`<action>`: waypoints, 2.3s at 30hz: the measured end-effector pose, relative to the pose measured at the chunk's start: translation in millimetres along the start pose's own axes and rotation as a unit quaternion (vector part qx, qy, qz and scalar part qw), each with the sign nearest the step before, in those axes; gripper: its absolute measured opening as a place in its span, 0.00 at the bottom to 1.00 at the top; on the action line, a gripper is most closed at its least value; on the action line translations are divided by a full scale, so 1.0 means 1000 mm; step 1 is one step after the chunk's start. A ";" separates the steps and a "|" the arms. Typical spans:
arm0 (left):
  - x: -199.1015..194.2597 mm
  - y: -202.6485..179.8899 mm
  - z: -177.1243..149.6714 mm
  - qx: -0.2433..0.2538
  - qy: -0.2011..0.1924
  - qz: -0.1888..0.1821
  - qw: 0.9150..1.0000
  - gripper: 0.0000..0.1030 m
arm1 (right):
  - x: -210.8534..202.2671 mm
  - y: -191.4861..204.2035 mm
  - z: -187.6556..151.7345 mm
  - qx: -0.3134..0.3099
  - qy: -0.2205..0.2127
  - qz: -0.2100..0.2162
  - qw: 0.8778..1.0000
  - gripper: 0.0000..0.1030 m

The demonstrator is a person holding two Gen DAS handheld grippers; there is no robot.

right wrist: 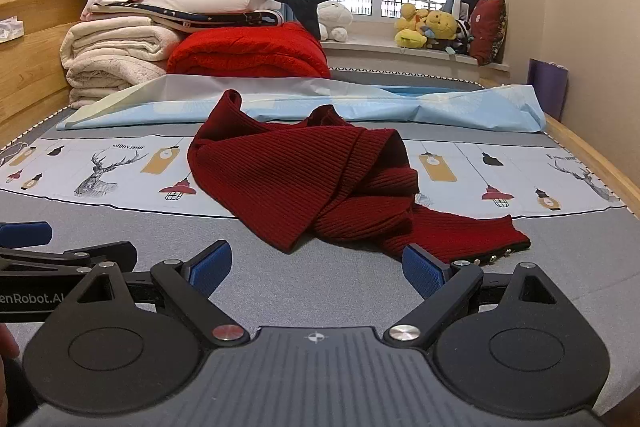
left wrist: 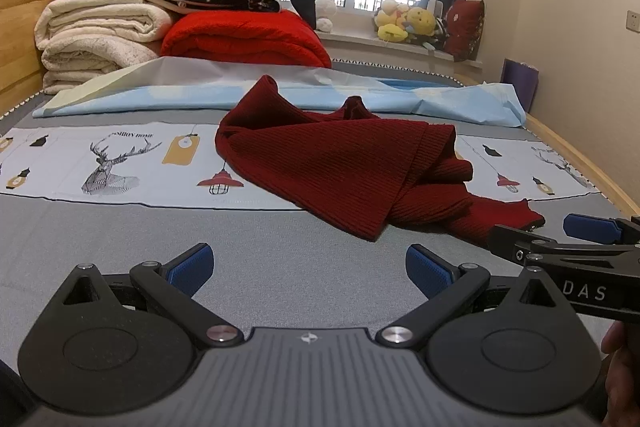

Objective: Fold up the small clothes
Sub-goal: 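Grasp the red sweater hem with the left gripper while the right gripper grasps another edge, then lift and shake the red sweater with both grippers to spread it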

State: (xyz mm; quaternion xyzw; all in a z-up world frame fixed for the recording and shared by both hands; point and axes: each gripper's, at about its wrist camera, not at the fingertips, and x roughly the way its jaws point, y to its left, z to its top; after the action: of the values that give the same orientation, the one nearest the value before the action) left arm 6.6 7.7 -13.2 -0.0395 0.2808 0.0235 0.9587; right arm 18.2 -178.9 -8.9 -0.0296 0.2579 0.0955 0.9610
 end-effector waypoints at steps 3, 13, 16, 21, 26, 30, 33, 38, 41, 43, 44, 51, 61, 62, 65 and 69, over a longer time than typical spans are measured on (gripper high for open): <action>-0.003 -0.004 -0.002 0.014 -0.015 -0.001 1.000 0.85 | 0.000 0.000 0.000 0.000 0.000 0.000 1.000 0.90; -0.001 0.000 -0.006 0.028 -0.013 -0.005 1.000 0.59 | -0.014 -0.023 0.034 0.007 -0.050 0.028 0.998 0.90; 0.003 0.002 -0.008 0.043 -0.006 -0.012 0.999 0.35 | -0.011 -0.051 0.059 0.012 -0.078 0.022 0.997 0.91; 0.024 0.002 -0.008 0.053 0.042 -0.049 0.997 0.04 | 0.017 -0.101 0.061 0.061 -0.101 -0.015 0.993 0.85; 0.069 -0.006 0.008 0.064 0.061 -0.041 0.995 0.04 | 0.030 -0.132 0.061 0.125 -0.085 -0.022 0.988 0.69; 0.125 -0.010 0.026 0.021 0.086 -0.029 0.996 0.04 | 0.034 -0.142 0.062 0.110 -0.089 -0.026 0.990 0.61; 0.170 -0.008 0.036 -0.029 0.105 -0.025 0.994 0.07 | 0.035 -0.148 0.063 0.109 -0.086 -0.020 0.990 0.56; 0.235 -0.008 0.042 -0.080 0.131 0.004 0.988 0.31 | 0.031 -0.154 0.066 0.100 -0.090 -0.009 0.991 0.56; 0.265 -0.003 0.042 -0.128 0.151 0.006 0.980 0.44 | 0.031 -0.157 0.067 0.094 -0.089 -0.008 0.992 0.56; 0.284 0.002 0.042 -0.170 0.165 0.013 0.971 0.45 | 0.030 -0.157 0.066 0.093 -0.088 -0.006 0.992 0.56; 0.291 0.005 0.041 -0.191 0.169 0.016 0.967 0.45 | 0.030 -0.159 0.066 0.093 -0.088 -0.005 0.992 0.56; 0.315 -0.004 0.050 -0.215 0.189 0.008 0.958 0.06 | 0.033 -0.166 0.067 0.101 -0.081 -0.009 0.992 0.56; 0.206 0.101 0.094 -0.029 0.149 -0.018 0.988 0.05 | 0.048 -0.160 0.069 0.105 -0.062 -0.018 0.992 0.56; 0.192 0.121 0.094 -0.013 0.152 -0.010 0.988 0.04 | 0.049 -0.159 0.069 0.106 -0.058 -0.019 0.992 0.56; 0.155 0.176 0.082 0.054 0.159 0.019 0.986 0.04 | 0.054 -0.155 0.068 0.110 -0.045 -0.021 0.993 0.56; 0.135 0.225 0.049 0.074 0.207 0.041 0.975 0.04 | 0.064 -0.146 0.066 0.112 -0.025 -0.016 0.993 0.56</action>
State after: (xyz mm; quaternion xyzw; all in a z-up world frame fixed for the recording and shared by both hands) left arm 131.4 239.2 -58.7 0.0393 0.4759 0.0328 0.8780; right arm 133.8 -304.1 17.3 0.0765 0.2419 0.0510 0.9659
